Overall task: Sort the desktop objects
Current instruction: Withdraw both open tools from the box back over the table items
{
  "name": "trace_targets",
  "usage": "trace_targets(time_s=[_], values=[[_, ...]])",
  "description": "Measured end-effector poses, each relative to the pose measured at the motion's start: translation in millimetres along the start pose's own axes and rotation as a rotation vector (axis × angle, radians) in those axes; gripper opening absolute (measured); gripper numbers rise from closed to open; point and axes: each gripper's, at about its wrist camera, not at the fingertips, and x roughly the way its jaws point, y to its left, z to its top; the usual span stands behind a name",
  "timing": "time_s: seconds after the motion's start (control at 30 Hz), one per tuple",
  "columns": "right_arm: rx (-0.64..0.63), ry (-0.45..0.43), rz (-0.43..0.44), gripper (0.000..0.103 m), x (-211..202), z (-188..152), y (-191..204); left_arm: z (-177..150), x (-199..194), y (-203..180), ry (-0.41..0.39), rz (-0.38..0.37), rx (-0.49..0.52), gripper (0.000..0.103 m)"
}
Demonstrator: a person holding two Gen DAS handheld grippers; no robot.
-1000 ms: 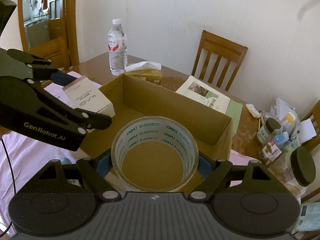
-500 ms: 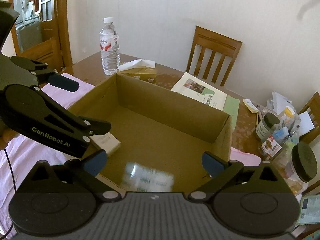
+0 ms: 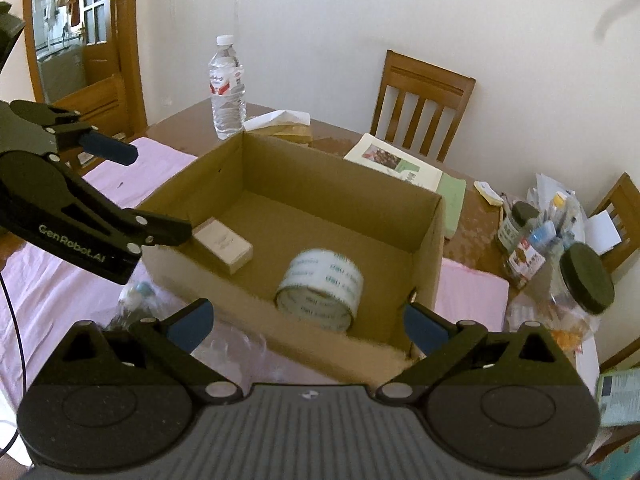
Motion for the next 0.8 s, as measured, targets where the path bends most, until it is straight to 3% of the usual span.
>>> trace_targets(time_s=[0.53, 0.8], values=[[0.074, 0.084, -0.005, 0.103, -30.6, -84.3, -13.8, -63.7, -28.3, -55.2, 0.051, -0.045, -0.013, 0.098], [0.126, 0.134, -0.016, 0.103, -29.3, -118.4, -21.3, -95.7, -27.5, -74.7, 0.096, -0.012, -0.018, 0.098]])
